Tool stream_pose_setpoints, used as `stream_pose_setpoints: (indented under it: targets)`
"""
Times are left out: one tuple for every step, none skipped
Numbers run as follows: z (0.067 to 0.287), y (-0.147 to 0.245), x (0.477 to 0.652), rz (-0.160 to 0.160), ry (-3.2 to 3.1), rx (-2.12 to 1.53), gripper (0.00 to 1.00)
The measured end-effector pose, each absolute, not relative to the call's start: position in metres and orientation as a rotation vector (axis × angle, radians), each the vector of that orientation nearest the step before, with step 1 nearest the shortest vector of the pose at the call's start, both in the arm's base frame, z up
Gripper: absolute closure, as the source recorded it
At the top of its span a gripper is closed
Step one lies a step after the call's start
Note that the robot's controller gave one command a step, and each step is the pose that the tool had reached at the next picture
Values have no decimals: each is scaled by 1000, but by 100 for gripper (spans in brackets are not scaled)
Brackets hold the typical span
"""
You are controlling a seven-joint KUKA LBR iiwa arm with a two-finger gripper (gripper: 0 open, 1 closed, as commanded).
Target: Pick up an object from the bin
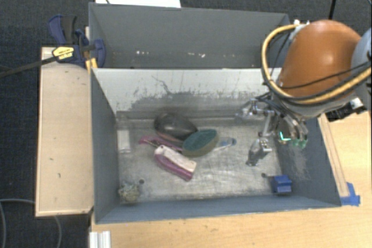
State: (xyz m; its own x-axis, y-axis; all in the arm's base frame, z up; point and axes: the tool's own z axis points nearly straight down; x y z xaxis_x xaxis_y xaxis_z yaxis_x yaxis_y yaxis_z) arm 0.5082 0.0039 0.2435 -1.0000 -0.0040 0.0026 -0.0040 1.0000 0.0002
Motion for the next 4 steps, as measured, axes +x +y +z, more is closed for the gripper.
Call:
stream_pose_setpoints:
  targets:
    - [121,14,565,-2,-3108,430,0]
    - [73,-6,573,-2,-3133,257,0]
    - [77,-6,575,-1,-3140,259,100]
    - [340,-19,529,5,-3095,609,100]
